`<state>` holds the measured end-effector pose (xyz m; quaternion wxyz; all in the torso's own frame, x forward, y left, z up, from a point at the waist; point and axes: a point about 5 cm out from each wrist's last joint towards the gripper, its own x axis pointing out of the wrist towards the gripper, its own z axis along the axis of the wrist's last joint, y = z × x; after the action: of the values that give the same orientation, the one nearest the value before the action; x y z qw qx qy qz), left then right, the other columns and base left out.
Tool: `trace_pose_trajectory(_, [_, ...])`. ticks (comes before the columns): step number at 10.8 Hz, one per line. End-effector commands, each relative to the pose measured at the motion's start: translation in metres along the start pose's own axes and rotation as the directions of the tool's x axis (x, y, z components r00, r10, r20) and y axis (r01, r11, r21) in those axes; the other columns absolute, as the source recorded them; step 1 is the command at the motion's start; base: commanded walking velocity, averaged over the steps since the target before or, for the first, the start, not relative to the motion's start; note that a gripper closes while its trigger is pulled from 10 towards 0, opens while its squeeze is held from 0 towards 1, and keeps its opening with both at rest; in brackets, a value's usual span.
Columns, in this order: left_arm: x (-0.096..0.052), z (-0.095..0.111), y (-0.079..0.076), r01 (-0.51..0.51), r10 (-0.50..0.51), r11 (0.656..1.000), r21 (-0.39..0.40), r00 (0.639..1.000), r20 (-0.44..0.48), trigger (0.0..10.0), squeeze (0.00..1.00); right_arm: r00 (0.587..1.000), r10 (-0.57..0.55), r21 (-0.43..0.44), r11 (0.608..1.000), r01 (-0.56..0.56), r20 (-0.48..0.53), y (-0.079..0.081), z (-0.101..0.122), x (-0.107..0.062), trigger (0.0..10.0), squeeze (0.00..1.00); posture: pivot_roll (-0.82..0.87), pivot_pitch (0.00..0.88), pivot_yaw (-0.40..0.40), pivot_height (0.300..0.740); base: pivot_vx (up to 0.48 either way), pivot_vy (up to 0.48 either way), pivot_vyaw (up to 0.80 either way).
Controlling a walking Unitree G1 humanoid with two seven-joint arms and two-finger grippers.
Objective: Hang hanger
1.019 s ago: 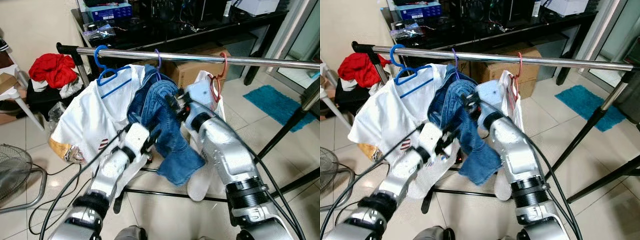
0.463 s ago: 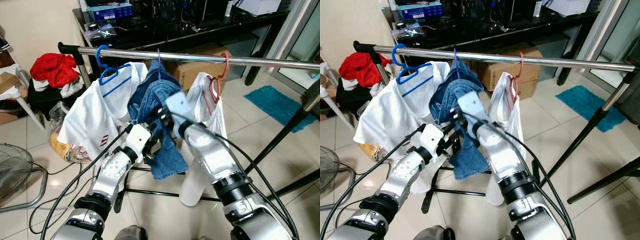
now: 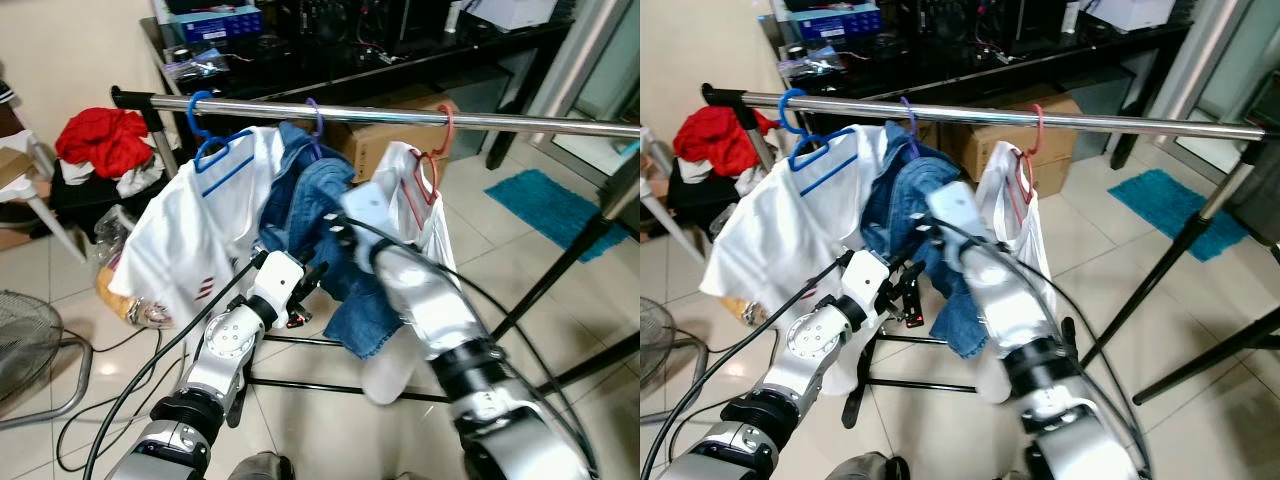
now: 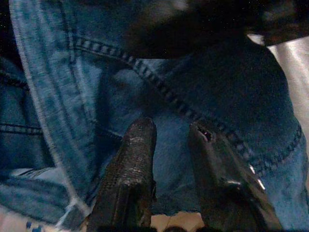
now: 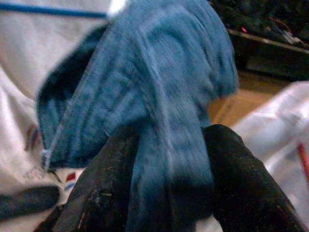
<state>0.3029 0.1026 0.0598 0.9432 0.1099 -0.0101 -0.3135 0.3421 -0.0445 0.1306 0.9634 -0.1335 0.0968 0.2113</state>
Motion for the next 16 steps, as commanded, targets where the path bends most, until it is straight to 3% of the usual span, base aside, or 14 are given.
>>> trace_pose_trajectory(1, [0.002, 0.004, -0.002, 0.017, -0.017, 1.000, 0.020, 1.000, 0.016, 10.0, 0.00, 1.000, 0.023, -0.006, 1.000, -0.023, 0.009, 0.005, 0.005, 0.003, 10.0, 0.00, 0.03, 0.000, 0.014, 0.736, 0.000, 0.000, 0.00])
trace_pose_trajectory(2, [0.002, 0.004, -0.002, 0.019, -0.019, 1.000, 0.021, 1.000, 0.018, 10.0, 0.00, 0.999, 0.033, 0.003, 0.999, -0.033, 0.006, 0.007, 0.005, 0.004, 9.5, 0.00, 0.03, 0.000, 0.014, 0.736, 0.000, 0.000, 0.00])
trace_pose_trajectory(3, [0.002, 0.005, -0.005, 0.026, -0.027, 0.999, 0.027, 0.999, 0.023, 10.0, 0.00, 0.999, 0.036, 0.015, 0.999, -0.037, 0.003, 0.007, 0.004, 0.005, 3.1, 0.00, 0.04, 0.000, 0.008, 0.736, 0.000, 0.000, 0.00])
trace_pose_trajectory(4, [0.000, 0.008, -0.006, 0.027, -0.029, 0.999, 0.040, 0.998, 0.050, 10.0, 0.00, 1.000, 0.029, 0.037, 0.999, -0.029, 0.001, 0.005, 0.002, 0.006, 0.0, 0.00, 0.04, 0.000, 0.008, 0.736, 0.000, 0.000, 0.00])
trace_pose_trajectory(8, [-0.009, 0.008, -0.009, 0.008, -0.011, 0.999, 0.044, 0.997, 0.077, 10.0, 0.00, 0.998, -0.042, 0.106, 0.994, 0.036, 0.047, -0.009, 0.003, 0.008, 0.0, 0.00, 0.05, 0.000, 0.002, 0.736, 0.000, 0.000, 0.00])
trace_pose_trajectory(12, [-0.008, 0.010, -0.008, 0.010, -0.014, 0.999, 0.050, 0.997, 0.078, 10.0, 0.00, 0.993, -0.056, 0.118, 0.992, 0.043, 0.105, -0.011, 0.009, 0.007, 0.0, 0.00, 0.05, 0.000, 0.008, 0.736, 0.000, 0.000, 0.00])
trace_pose_trajectory(16, [-0.009, 0.012, -0.013, 0.014, -0.019, 0.999, 0.048, 0.996, 0.092, 10.0, 0.00, 0.969, -0.125, 0.203, 0.976, 0.082, 0.212, -0.030, 0.016, -0.006, 0.0, 0.00, 0.05, 0.000, 0.010, 0.736, 0.000, 0.000, 0.00])
